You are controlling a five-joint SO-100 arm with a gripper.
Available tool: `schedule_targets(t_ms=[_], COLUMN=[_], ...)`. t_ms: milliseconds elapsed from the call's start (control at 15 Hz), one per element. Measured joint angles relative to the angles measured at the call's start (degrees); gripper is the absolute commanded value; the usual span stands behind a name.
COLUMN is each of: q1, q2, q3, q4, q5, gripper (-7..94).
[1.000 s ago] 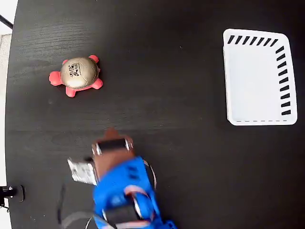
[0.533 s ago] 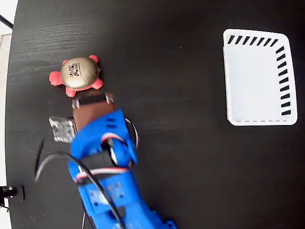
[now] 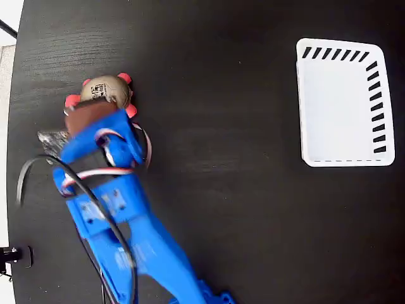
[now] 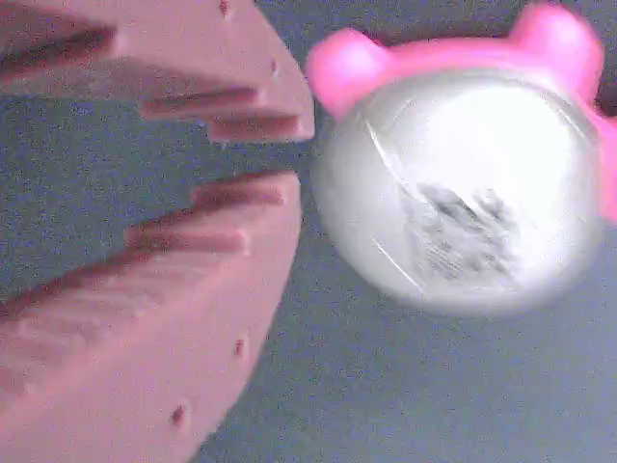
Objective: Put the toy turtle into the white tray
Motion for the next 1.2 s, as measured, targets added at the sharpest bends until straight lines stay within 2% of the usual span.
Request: schedule_targets(t_ms=[200, 400, 1067, 1200], q1=[0.2, 0.3, -1.1, -1.8], q2=[-5.0, -10.1, -18.1, -19.3], q3=[-5.4, -11.8, -20.5, -22.1], q4=[0.4, 4.0, 11.0, 13.0], q5=[0.0, 0.5, 0.0, 0.0], gripper=[0, 0, 47, 54])
